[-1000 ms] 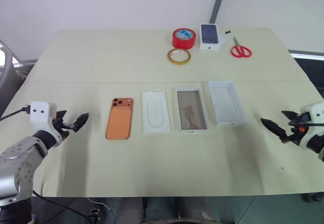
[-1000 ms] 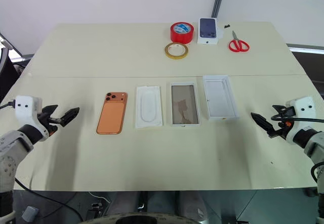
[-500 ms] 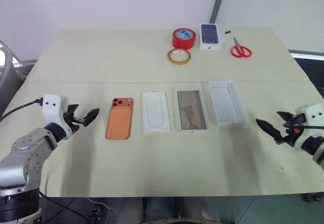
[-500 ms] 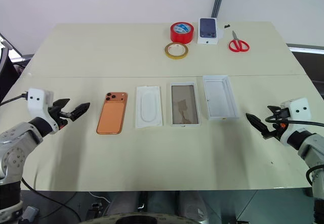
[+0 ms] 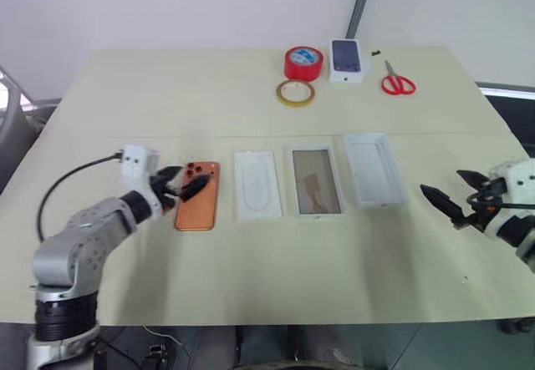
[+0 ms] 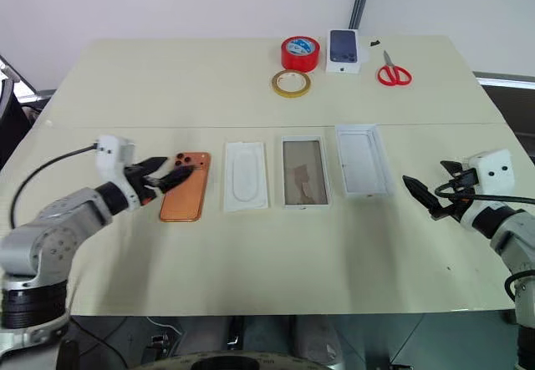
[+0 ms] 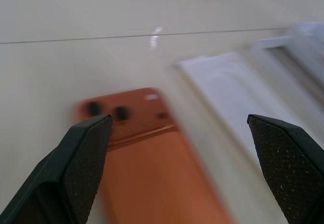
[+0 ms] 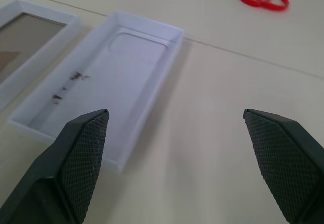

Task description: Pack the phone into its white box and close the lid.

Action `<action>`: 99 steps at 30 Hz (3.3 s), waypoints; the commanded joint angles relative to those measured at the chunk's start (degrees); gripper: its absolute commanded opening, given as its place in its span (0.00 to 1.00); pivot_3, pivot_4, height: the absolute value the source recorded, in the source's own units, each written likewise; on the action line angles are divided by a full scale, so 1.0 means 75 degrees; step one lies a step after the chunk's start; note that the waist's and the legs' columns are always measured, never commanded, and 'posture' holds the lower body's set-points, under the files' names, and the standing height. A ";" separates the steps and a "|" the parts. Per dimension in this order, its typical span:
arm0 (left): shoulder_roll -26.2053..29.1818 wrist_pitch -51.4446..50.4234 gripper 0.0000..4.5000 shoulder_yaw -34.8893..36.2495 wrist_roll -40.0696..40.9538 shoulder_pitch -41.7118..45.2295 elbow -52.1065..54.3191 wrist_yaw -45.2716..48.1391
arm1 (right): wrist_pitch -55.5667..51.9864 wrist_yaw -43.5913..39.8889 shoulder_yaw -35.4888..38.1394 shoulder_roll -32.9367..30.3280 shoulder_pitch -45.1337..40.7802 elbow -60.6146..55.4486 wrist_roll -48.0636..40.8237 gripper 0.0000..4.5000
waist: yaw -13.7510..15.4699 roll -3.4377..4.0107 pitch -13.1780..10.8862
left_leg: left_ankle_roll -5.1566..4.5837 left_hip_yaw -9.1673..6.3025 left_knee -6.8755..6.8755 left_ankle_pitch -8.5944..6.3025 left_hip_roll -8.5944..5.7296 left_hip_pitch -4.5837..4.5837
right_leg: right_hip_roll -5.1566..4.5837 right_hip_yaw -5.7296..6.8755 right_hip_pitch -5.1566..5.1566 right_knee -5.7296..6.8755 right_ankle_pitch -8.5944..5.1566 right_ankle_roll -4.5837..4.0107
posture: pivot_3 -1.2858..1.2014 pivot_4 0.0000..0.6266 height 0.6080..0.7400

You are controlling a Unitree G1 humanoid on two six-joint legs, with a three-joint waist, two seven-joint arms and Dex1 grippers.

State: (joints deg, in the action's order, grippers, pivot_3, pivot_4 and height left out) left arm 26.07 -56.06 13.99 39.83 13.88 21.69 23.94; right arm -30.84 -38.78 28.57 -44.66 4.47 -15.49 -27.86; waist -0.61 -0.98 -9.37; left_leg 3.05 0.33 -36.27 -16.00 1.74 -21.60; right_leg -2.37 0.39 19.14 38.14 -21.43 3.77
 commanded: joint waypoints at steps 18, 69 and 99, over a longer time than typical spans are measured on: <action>-0.2826 -0.4524 1.00 0.0519 0.0257 0.1991 0.0777 -0.3558 | -0.0901 -0.0345 -0.2958 -0.0571 -0.0566 -0.3284 -0.0168 1.00 | 0.0107 -0.0016 -0.0009 | 0.0049 -0.0057 -0.0094 0.0026 0.0012 -0.0088 | 0.0046 0.0006 0.0031 0.0000 0.0012 0.0024 | 0.52 0.24 1.00; -0.4399 -0.4858 0.00 0.2996 -0.1391 0.3747 -0.0832 -0.3348 | -0.0242 -0.1752 -0.5732 -0.1007 -0.2764 -0.0913 0.2273 0.22 | 0.0170 -0.0037 -0.0021 | 0.0050 -0.0059 -0.0113 0.0026 0.0012 -0.0102 | 0.0043 0.0010 0.0040 -0.0001 0.0021 0.0038 | 0.52 0.24 1.00; -0.3595 -0.4858 0.00 0.2928 0.1095 0.3645 -0.0846 -0.4444 | 0.0360 -0.2292 -0.6416 0.0417 -0.3877 -0.1243 0.3526 0.65 | 0.0169 -0.0044 -0.0025 | 0.0055 -0.0064 -0.0119 0.0027 0.0010 -0.0104 | 0.0032 0.0014 0.0044 0.0004 0.0022 0.0038 | 0.52 0.24 1.00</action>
State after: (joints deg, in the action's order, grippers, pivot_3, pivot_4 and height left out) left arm -0.73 -92.01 37.38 45.04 41.20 13.27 -8.42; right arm -27.60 -55.52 -23.27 -40.40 -25.02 -21.51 0.58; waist 0.66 -1.31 -9.56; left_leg 3.46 -0.15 -37.16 -15.80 1.82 -22.38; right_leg -2.13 0.49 19.47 38.17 -21.26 4.06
